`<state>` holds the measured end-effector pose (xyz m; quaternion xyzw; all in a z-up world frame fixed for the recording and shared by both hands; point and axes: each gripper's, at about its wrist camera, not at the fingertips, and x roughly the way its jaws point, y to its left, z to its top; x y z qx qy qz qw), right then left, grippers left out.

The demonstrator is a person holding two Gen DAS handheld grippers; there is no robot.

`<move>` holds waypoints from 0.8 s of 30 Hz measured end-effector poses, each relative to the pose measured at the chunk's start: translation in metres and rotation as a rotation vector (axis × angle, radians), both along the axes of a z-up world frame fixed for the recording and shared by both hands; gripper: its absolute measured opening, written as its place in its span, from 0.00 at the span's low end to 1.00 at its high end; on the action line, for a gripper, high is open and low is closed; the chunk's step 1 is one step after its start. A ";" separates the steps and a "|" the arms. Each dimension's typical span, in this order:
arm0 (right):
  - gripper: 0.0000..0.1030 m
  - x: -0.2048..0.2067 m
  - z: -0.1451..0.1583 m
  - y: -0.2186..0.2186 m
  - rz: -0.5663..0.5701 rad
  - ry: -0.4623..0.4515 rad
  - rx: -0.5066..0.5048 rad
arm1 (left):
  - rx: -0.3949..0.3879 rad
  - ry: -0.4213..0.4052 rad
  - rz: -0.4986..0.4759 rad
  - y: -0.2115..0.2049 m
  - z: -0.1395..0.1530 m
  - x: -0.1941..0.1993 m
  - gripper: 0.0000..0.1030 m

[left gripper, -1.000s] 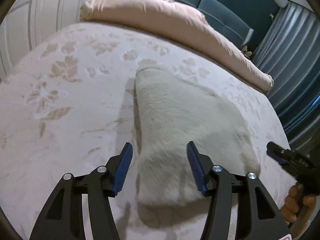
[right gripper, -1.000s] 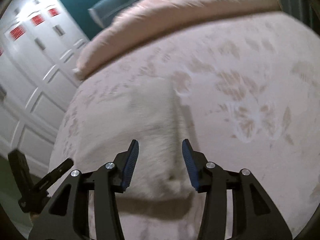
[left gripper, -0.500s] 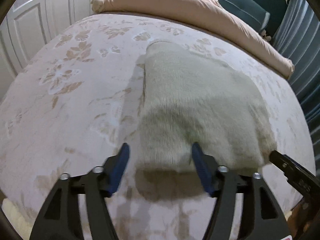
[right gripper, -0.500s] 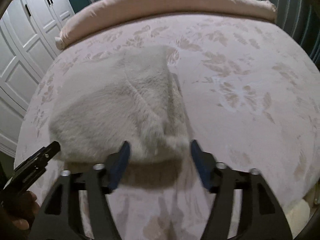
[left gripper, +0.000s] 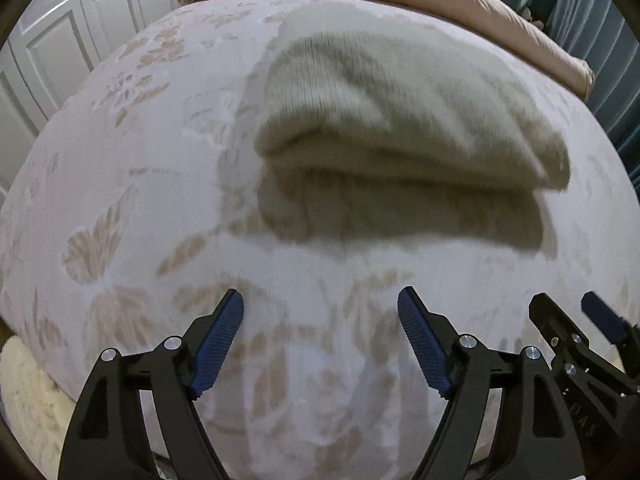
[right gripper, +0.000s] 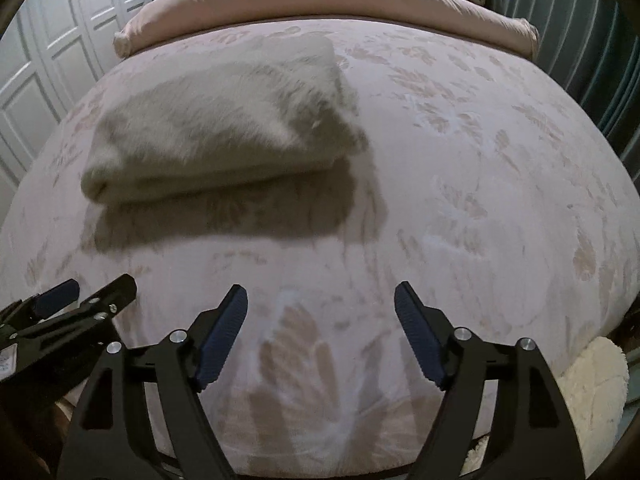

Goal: Fold small clothes

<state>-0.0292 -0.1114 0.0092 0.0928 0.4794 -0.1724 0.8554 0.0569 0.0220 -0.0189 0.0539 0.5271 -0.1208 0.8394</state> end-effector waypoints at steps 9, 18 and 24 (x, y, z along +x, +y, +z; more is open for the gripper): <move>0.74 -0.015 -0.022 0.008 0.000 0.021 0.005 | 0.060 -0.106 -0.010 -0.001 -0.011 -0.023 0.80; 0.86 -0.021 -0.031 0.003 -0.010 -0.020 -0.004 | 0.056 -0.157 0.005 -0.001 -0.014 -0.033 0.82; 0.89 -0.024 -0.035 0.003 -0.017 -0.051 -0.015 | 0.050 -0.186 0.010 0.000 -0.015 -0.035 0.83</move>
